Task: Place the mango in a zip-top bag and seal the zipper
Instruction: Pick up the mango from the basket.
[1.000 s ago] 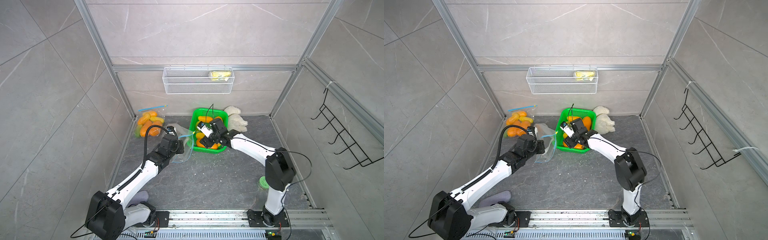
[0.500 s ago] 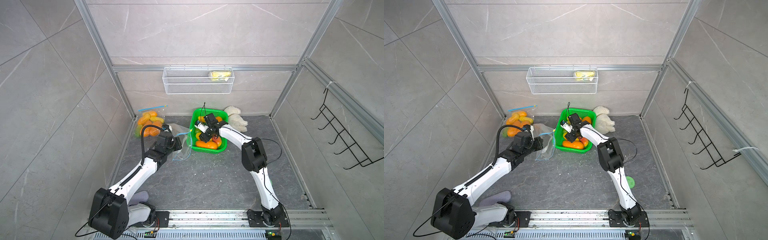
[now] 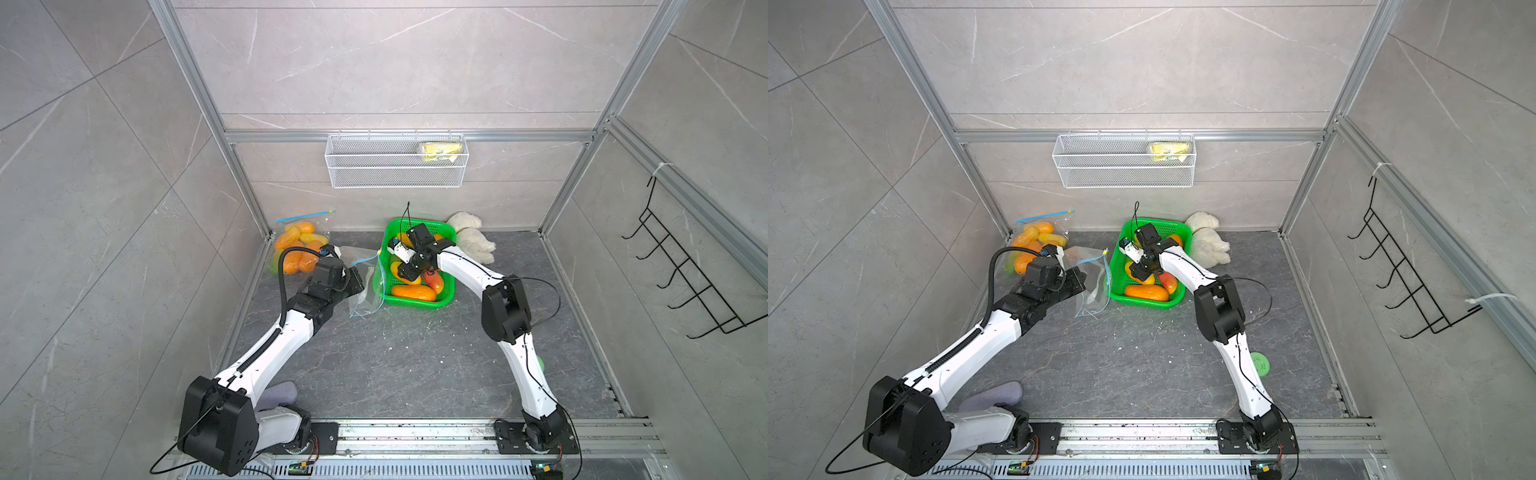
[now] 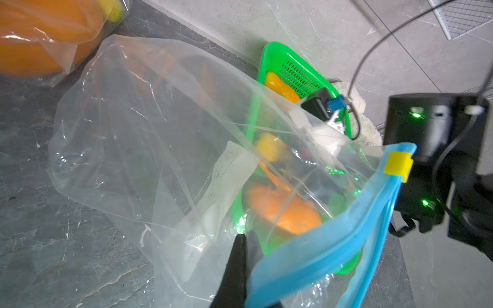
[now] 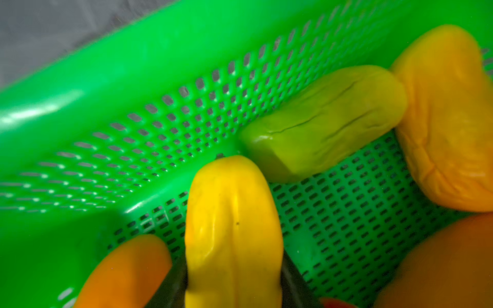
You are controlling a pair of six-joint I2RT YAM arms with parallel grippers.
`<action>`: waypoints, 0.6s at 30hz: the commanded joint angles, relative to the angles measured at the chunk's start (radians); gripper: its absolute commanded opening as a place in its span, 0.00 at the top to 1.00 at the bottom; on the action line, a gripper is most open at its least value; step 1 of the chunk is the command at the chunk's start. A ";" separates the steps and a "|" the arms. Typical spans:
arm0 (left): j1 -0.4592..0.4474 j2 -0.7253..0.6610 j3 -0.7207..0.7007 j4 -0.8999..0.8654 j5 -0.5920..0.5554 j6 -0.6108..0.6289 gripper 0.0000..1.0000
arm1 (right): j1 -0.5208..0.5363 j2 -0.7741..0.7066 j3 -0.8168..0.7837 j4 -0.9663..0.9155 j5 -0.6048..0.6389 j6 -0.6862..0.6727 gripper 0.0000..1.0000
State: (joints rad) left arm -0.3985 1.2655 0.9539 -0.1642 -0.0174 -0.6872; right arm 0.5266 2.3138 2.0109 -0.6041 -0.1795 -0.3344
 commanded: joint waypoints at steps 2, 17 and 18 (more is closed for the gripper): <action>0.007 -0.023 0.086 -0.061 -0.010 -0.074 1.00 | 0.004 -0.382 -0.308 0.437 -0.145 0.239 0.91; 0.009 0.028 0.179 -0.073 0.056 -0.189 1.00 | 0.213 -0.619 -0.761 1.374 -0.170 0.554 0.93; 0.010 0.021 0.177 -0.064 0.065 -0.195 1.00 | 0.216 -0.594 -0.757 1.397 -0.159 0.565 0.93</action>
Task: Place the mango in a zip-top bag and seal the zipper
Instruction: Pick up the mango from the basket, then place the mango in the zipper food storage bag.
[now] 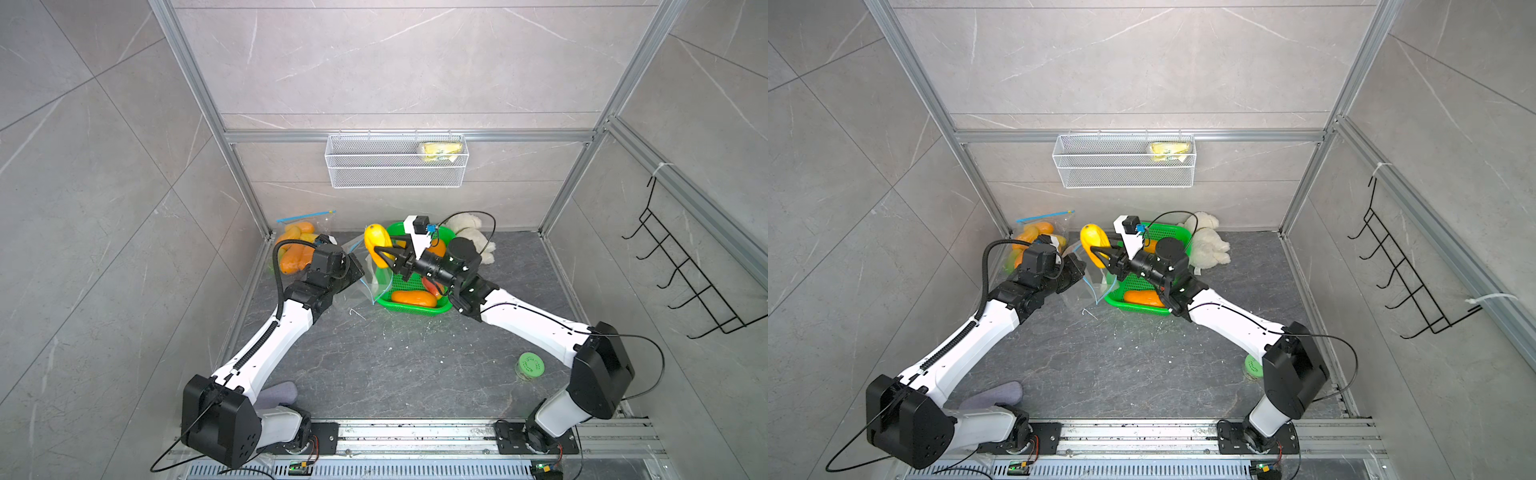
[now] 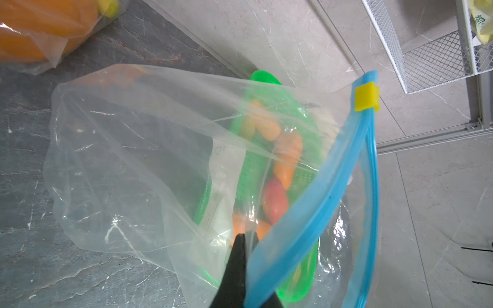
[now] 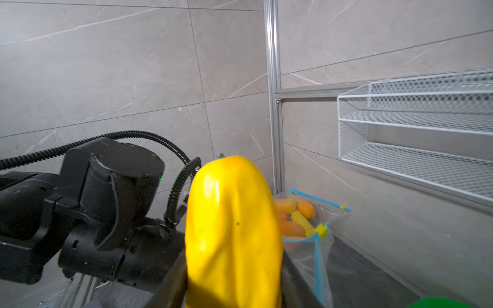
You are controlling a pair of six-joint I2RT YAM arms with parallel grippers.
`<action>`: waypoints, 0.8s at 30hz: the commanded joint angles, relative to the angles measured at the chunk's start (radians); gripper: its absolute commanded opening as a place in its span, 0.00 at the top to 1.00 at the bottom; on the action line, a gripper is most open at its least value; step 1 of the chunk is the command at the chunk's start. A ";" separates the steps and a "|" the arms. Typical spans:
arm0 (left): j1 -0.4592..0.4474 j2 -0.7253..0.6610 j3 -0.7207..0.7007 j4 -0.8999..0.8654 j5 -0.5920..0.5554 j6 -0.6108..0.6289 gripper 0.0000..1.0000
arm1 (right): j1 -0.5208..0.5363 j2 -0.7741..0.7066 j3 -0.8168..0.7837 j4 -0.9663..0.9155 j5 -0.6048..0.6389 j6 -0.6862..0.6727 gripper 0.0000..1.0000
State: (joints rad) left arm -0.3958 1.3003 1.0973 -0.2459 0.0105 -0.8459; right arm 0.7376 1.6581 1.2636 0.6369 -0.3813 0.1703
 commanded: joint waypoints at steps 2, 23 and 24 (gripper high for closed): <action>0.015 -0.030 0.027 0.028 0.062 -0.057 1.00 | 0.004 0.095 -0.010 0.191 0.076 0.065 0.93; 0.162 -0.134 -0.033 0.122 0.260 -0.194 1.00 | -0.015 0.162 0.132 -0.144 -0.034 -0.007 0.34; 0.165 -0.134 -0.036 0.126 0.260 -0.193 1.00 | -0.015 0.151 0.132 -0.151 -0.029 -0.003 0.33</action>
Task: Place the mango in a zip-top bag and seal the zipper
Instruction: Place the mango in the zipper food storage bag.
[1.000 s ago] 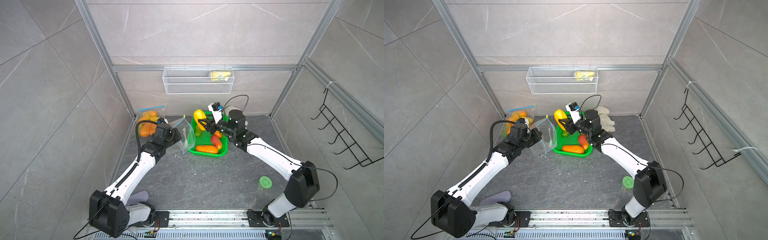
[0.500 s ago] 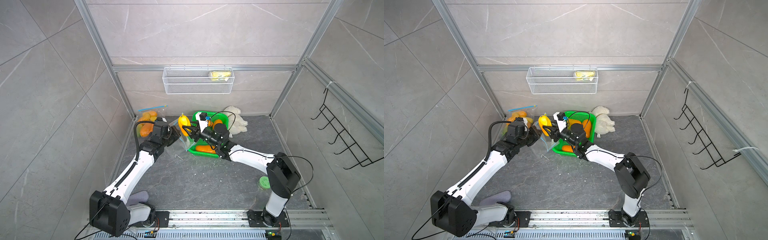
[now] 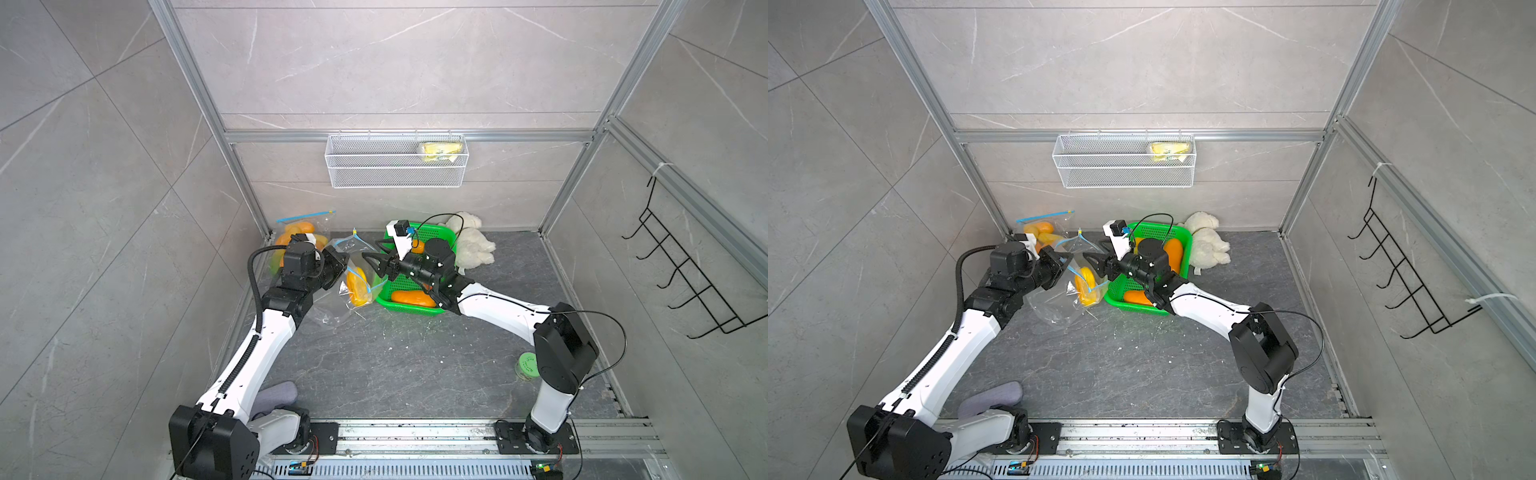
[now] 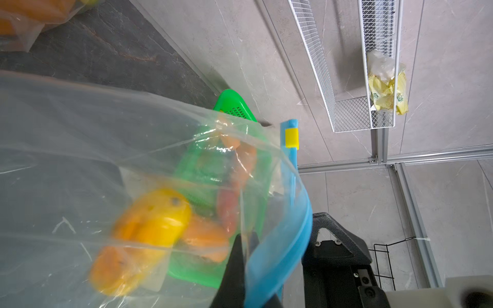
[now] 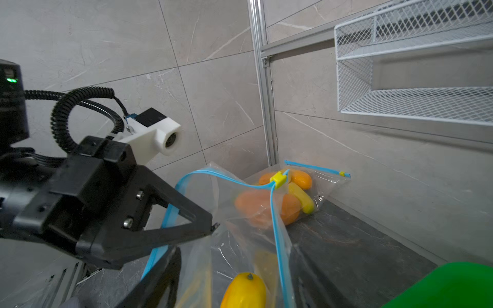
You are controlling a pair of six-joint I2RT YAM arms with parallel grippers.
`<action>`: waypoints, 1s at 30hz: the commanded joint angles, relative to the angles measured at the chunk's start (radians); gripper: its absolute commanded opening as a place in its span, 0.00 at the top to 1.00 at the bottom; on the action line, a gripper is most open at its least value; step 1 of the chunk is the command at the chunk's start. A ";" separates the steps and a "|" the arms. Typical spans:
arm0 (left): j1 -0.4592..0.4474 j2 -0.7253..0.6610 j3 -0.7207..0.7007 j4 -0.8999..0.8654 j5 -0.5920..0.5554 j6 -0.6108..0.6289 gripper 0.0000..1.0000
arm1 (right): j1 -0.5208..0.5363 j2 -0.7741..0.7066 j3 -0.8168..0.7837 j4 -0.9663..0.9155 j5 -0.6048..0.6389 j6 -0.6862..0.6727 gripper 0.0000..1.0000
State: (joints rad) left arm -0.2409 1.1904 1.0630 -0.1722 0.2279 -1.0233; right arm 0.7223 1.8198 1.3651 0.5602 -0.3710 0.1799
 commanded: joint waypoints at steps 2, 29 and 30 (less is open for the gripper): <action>0.021 -0.028 -0.006 0.052 0.048 -0.013 1.00 | -0.006 -0.055 0.021 -0.116 -0.031 -0.005 0.33; 0.074 -0.111 -0.044 -0.078 0.030 0.161 1.00 | -0.226 0.629 1.029 -1.538 0.813 0.127 0.18; 0.074 -0.110 -0.044 -0.076 0.028 0.161 1.00 | -0.231 0.686 1.114 -1.581 0.807 0.126 0.18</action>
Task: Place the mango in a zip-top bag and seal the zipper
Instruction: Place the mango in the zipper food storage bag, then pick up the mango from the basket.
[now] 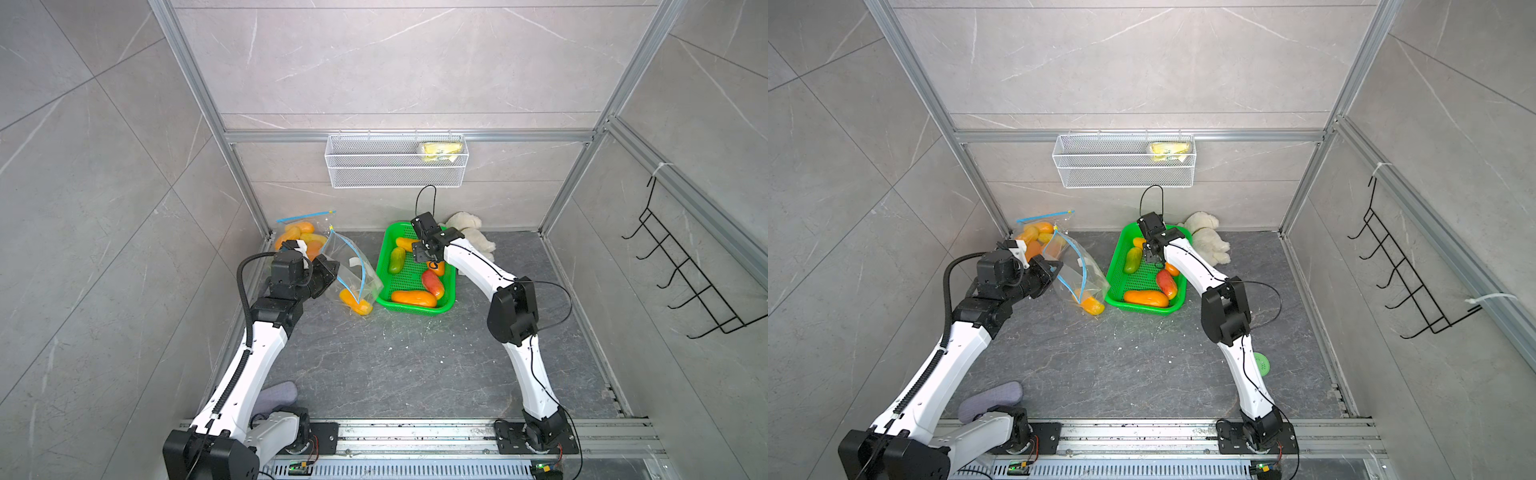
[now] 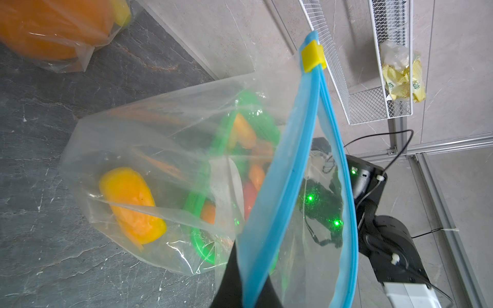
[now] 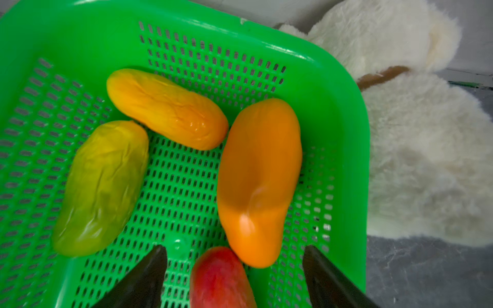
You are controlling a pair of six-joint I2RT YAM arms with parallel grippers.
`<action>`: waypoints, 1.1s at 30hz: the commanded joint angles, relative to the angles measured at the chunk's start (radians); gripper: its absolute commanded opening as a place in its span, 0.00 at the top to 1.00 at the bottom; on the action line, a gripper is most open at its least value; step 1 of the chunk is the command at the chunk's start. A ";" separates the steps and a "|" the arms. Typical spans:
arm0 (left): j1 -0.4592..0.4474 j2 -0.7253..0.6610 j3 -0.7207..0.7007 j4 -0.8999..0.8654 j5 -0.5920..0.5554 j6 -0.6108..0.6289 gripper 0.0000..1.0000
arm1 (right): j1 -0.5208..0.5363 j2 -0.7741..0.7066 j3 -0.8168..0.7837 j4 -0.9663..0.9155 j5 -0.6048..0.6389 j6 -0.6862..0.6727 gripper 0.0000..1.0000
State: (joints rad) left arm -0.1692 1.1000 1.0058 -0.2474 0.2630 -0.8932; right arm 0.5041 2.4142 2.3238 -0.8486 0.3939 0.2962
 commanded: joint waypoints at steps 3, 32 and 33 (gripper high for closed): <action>0.002 -0.014 0.010 0.006 -0.004 0.032 1.00 | -0.025 0.266 0.424 -0.308 0.034 0.020 0.18; 0.001 -0.010 0.013 0.002 0.015 0.033 1.00 | -0.014 0.031 0.290 -0.104 -0.262 -0.019 0.66; 0.000 -0.009 0.012 0.003 0.013 0.031 1.00 | -0.010 -0.048 0.152 -0.010 -0.281 -0.021 0.66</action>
State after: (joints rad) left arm -0.1692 1.1019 1.0039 -0.2550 0.2634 -0.8783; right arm 0.4694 2.5961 2.6091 -1.0458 0.1593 0.3031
